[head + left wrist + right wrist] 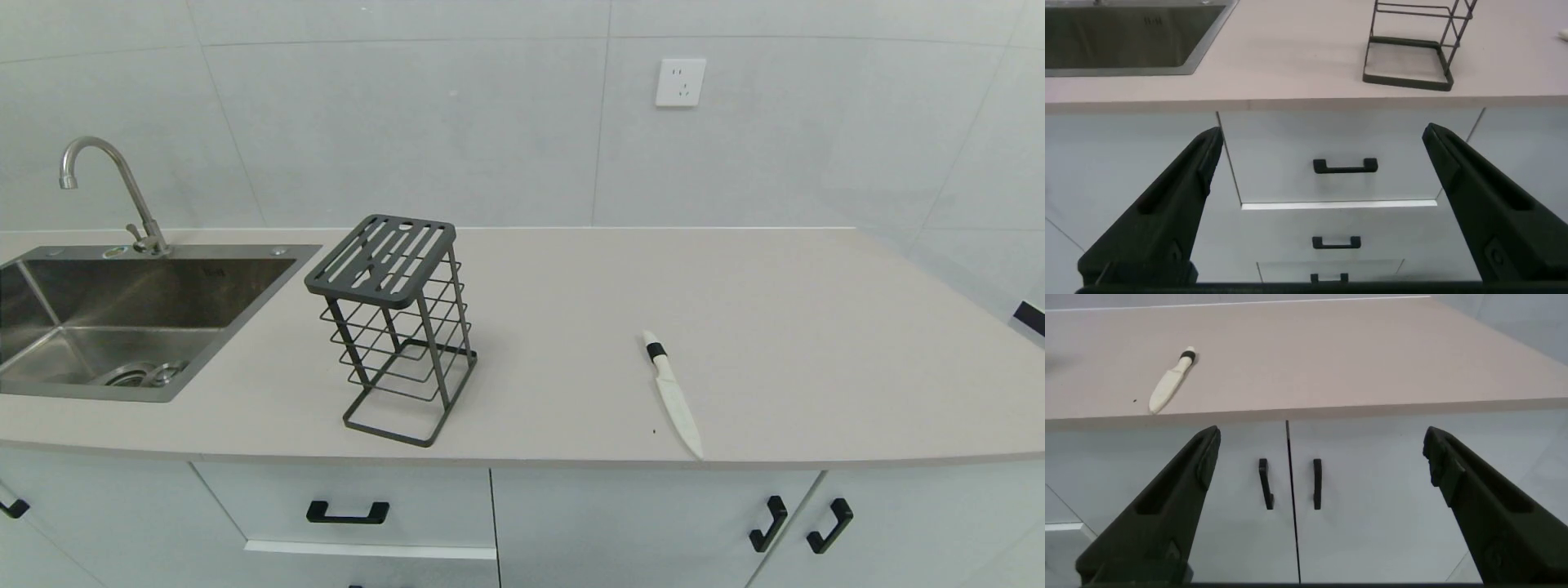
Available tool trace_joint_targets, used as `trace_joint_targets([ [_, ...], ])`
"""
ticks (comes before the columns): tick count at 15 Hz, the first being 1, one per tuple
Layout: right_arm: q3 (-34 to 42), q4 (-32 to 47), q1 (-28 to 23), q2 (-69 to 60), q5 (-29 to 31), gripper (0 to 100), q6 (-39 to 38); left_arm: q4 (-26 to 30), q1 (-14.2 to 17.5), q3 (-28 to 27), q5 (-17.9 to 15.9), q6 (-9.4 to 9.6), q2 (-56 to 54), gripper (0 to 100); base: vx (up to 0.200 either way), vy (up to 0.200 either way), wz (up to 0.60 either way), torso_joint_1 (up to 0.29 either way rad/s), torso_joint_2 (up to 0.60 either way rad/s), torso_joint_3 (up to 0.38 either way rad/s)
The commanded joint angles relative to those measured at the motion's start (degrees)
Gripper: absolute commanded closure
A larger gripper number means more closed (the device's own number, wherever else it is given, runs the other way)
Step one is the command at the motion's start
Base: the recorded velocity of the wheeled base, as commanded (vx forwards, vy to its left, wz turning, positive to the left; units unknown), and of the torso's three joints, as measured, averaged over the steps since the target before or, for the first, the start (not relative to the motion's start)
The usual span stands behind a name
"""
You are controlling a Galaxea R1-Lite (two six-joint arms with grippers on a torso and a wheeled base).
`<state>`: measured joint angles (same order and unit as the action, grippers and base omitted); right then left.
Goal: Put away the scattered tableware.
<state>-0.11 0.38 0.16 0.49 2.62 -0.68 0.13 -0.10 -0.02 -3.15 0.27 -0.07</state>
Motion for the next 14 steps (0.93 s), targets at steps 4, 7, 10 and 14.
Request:
trace_joint_targets([
  [4,-0.1,0.0,0.0,0.0,0.0,0,0.0,0.0,0.0,0.0,0.0,0.00,0.1,0,0.000,0.000,0.00,0.238,-0.45,-0.215],
  [7,-0.1,0.0,0.0,0.0,0.0,0,0.0,0.0,0.0,0.0,0.0,0.00,0.1,0,0.000,0.000,0.00,0.292,-0.56,-0.276],
  [10,0.0,0.0,0.0,0.0,0.0,0,0.0,0.0,0.0,0.0,0.0,0.00,0.1,0,0.000,0.000,0.00,0.203,-0.39,-0.190],
  [14,-0.1,0.0,-0.1,0.0,0.0,0,0.1,0.0,0.0,0.0,0.0,-0.09,0.1,0,0.000,0.000,0.00,0.013,-0.02,-0.014],
])
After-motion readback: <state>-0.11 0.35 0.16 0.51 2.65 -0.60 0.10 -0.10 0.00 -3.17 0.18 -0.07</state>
